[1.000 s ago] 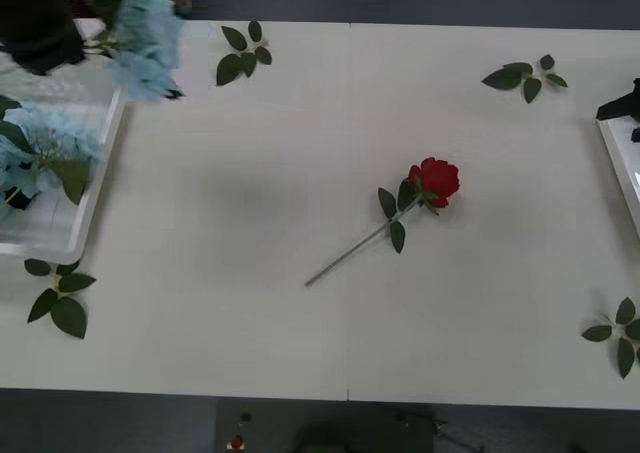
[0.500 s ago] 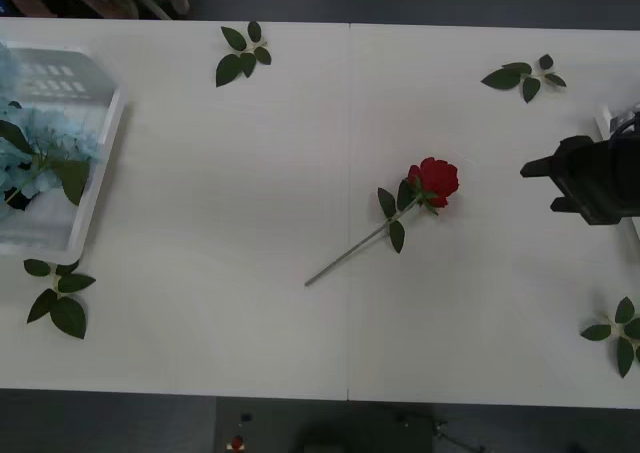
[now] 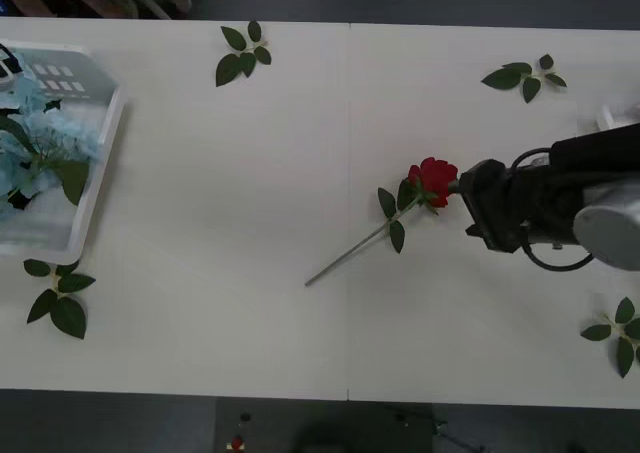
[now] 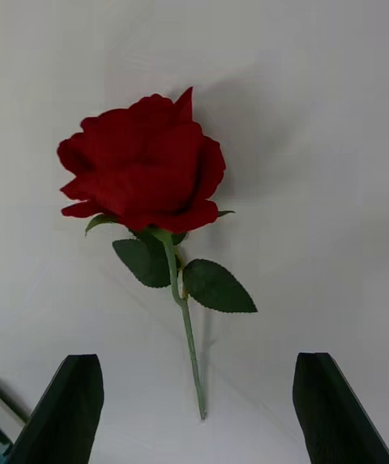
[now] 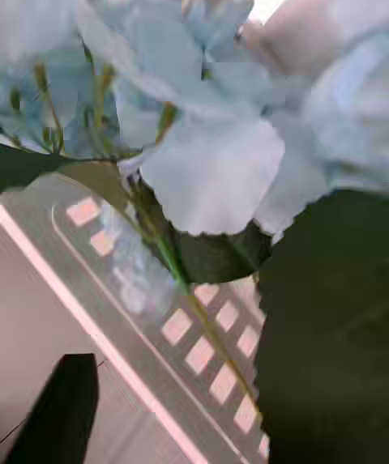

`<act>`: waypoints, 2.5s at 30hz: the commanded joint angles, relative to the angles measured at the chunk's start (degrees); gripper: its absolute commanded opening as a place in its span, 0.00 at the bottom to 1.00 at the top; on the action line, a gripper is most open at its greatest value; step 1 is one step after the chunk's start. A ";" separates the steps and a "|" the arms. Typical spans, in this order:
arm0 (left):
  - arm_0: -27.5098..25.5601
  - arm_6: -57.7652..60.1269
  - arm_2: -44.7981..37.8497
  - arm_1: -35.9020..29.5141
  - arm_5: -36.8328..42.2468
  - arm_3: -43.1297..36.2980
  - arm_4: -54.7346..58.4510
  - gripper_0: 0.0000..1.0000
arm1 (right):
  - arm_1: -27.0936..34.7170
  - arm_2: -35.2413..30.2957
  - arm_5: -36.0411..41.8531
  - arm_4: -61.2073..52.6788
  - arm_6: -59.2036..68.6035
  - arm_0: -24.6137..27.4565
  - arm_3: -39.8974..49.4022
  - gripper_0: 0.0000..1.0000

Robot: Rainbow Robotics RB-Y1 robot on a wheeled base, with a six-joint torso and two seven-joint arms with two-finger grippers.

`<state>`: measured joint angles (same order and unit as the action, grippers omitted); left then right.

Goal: Put the red flowers into the right box and the blue flowers into the left box

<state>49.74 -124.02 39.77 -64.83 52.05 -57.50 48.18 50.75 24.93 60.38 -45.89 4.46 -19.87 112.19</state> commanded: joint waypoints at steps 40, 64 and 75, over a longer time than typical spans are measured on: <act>-30.05 -17.93 -22.11 4.28 -8.90 -54.39 59.13 1.00 | -20.43 13.21 -2.72 20.40 2.66 -13.71 -27.29 0.00; -34.80 -18.46 -21.23 2.08 -15.75 -64.23 59.83 1.00 | 18.15 2.31 19.34 -13.26 -58.78 -29.79 -28.69 0.00; -34.80 -18.46 -21.23 2.08 -15.75 -64.23 59.83 1.00 | 14.81 -4.54 14.68 2.47 -94.46 -29.79 -48.82 0.00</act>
<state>14.20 -141.97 19.06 -62.52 36.62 -120.47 108.04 66.93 18.89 76.63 -47.13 -83.83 -48.24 64.95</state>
